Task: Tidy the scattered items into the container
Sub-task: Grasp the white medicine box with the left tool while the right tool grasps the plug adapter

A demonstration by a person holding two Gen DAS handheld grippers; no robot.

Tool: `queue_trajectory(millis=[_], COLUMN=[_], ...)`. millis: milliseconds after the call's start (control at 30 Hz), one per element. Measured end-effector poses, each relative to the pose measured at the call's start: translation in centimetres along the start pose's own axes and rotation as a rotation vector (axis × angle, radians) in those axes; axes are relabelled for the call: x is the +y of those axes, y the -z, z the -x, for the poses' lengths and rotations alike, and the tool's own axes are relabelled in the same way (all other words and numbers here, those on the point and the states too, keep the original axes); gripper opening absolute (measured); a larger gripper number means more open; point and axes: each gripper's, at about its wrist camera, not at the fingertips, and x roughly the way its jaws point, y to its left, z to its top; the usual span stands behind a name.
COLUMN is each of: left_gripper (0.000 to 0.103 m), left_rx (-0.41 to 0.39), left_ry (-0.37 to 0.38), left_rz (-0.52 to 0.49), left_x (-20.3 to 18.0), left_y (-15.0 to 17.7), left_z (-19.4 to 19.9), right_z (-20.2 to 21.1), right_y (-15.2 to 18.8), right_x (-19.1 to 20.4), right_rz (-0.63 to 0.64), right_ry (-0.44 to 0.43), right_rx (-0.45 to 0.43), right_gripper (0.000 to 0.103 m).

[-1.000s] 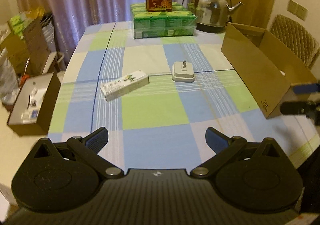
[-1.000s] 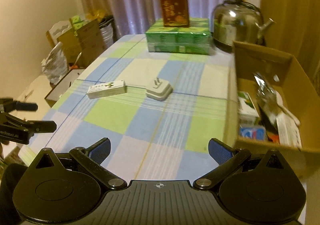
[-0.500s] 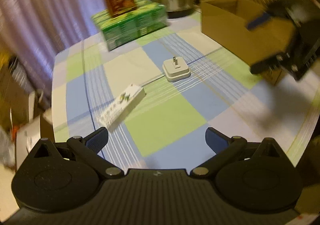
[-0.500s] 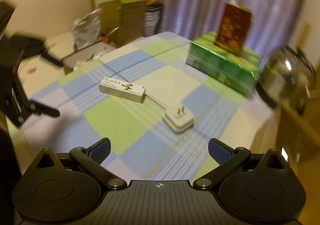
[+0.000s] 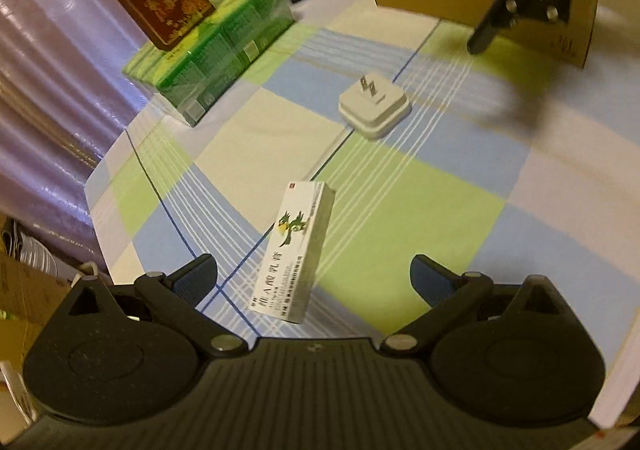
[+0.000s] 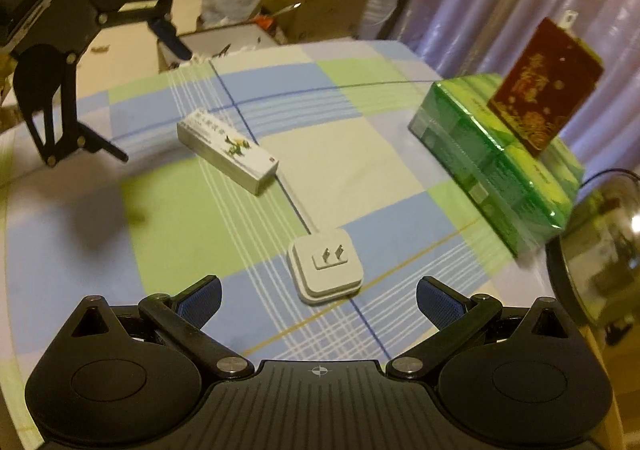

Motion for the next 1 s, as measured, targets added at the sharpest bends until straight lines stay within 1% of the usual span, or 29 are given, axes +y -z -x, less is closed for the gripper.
queue_trajectory(millis=[133, 267, 467, 767, 833, 900, 1000], left_gripper=[0.101, 0.101, 0.100, 0.098, 0.096, 0.090, 0.088], left_rx=[0.030, 0.044, 0.055, 0.034, 0.037, 0.042, 0.043], left_ry=[0.016, 0.040, 0.073, 0.146, 0.157, 0.177, 0.208], left_rz=[-0.047, -0.089, -0.122, -0.132, -0.127, -0.113, -0.085], left_x=[0.5, 1.0, 2.1, 3.0, 3.2, 3.5, 4.1], left_y=[0.3, 0.3, 0.0, -1.4, -1.6, -1.8, -2.0], left_z=[-1.8, -3.2, -5.2, -7.1, -7.7, -8.3, -8.9], right_z=[-1.8, -3.5, -5.2, -7.3, -7.9, -8.4, -9.4], right_y=[-0.2, -0.2, -0.2, -0.9, -1.1, -1.3, -1.5], right_x=[-1.0, -1.5, -1.8, -3.2, -3.3, -3.4, -3.3], right_rz=[0.018, 0.061, 0.129, 0.138, 0.140, 0.145, 0.161], right_ry=[-0.037, -0.050, -0.083, -0.147, -0.154, -0.164, -0.173], right_rx=[0.041, 0.073, 0.092, 0.098, 0.104, 0.108, 0.123], right_gripper=[0.101, 0.101, 0.101, 0.101, 0.101, 0.100, 0.098])
